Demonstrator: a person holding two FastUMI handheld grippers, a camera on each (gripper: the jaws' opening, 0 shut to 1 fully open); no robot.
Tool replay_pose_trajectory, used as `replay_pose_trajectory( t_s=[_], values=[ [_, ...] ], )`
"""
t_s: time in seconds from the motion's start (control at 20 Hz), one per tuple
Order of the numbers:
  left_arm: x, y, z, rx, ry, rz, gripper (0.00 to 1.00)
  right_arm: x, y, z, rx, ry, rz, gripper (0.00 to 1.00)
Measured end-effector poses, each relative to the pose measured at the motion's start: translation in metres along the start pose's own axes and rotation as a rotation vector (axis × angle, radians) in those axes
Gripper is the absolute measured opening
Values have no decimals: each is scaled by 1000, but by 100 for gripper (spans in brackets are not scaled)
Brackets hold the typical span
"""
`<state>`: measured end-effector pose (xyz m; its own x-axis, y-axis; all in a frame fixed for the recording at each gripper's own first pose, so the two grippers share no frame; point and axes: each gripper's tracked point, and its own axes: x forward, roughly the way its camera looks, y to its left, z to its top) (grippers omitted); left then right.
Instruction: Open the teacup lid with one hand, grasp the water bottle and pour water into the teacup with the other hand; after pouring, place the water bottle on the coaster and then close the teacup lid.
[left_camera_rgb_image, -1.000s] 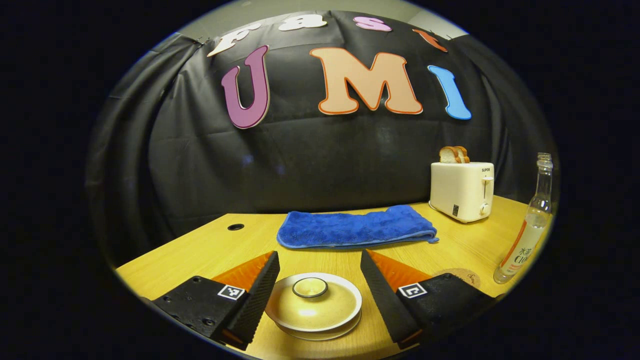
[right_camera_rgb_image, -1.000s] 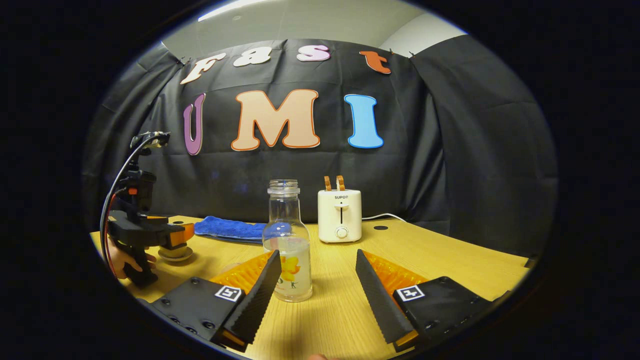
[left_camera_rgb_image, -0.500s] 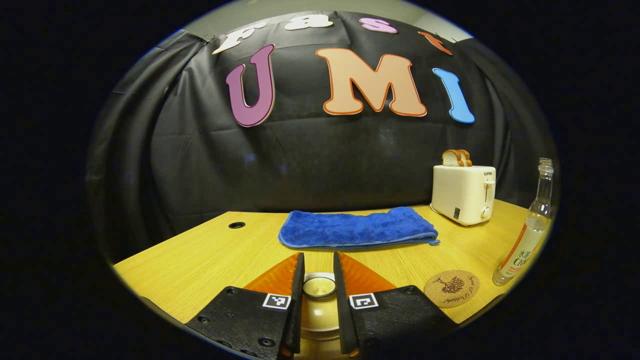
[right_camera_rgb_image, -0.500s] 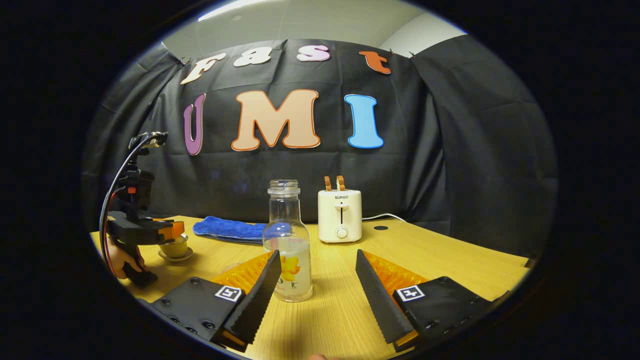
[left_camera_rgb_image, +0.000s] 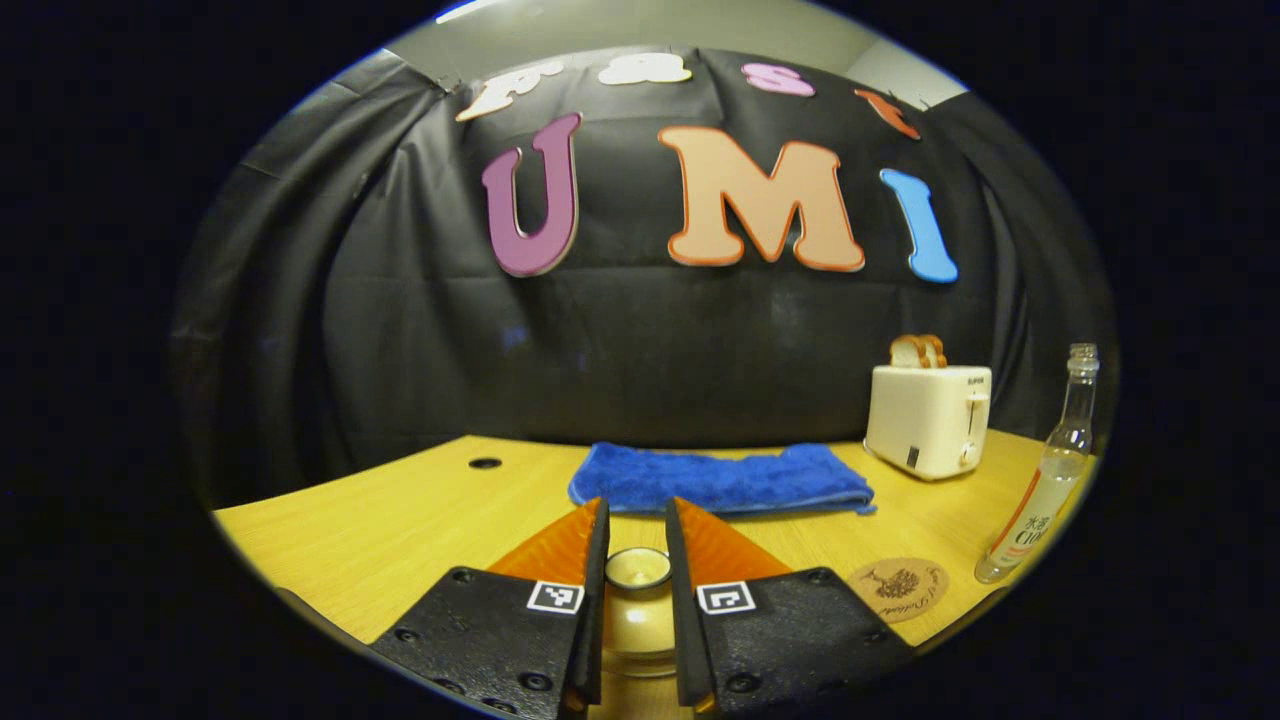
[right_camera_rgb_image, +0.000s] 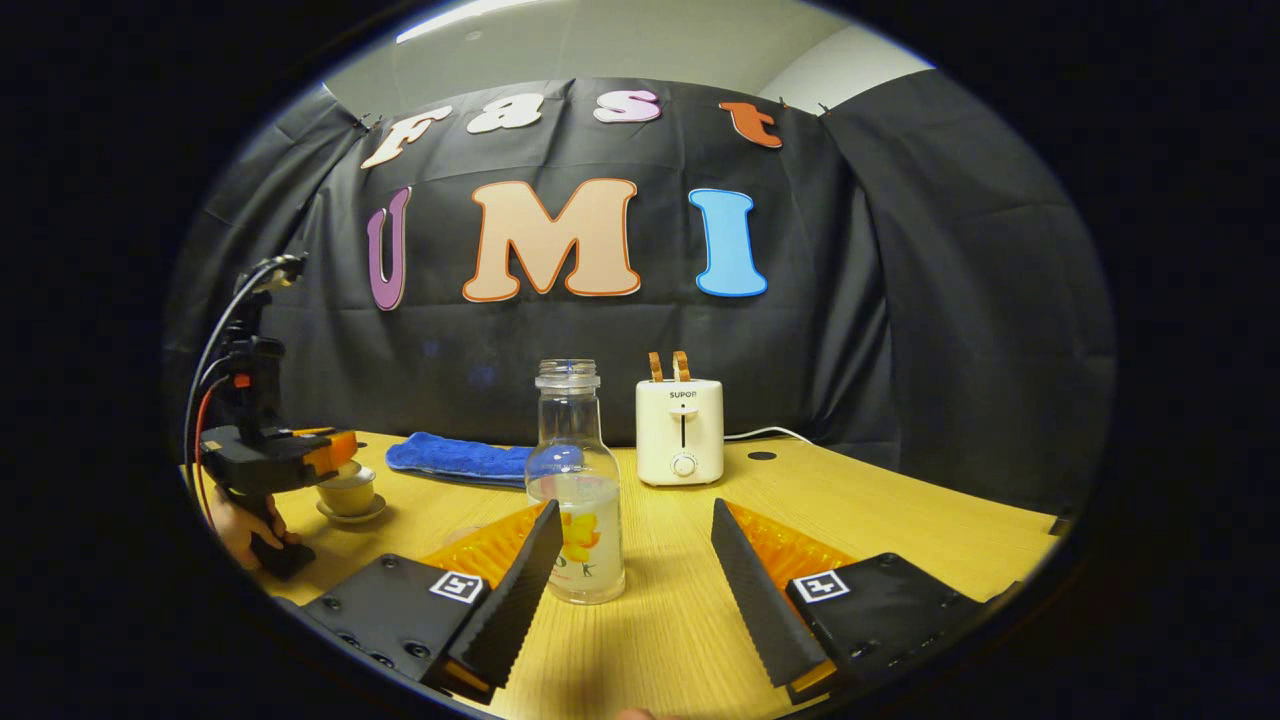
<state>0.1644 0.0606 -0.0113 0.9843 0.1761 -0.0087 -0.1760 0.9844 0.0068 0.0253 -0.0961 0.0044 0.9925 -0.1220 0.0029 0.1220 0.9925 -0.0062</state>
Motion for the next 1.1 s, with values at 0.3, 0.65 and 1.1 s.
replay_pose_trajectory(
  t_s=[0.3, 0.65, 1.1],
  values=[
    [-8, 2, 1, -13, -1, -4, 24, -1, 4, 0, 1, 3, 18, 95],
    [-57, 6, 4, -12, -14, -73, 24, 7, 18, -1, 3, 8, 74, 95],
    [-118, 36, 3, -8, -19, -129, 24, 50, 38, -4, 5, 8, 76, 95]
  ],
)
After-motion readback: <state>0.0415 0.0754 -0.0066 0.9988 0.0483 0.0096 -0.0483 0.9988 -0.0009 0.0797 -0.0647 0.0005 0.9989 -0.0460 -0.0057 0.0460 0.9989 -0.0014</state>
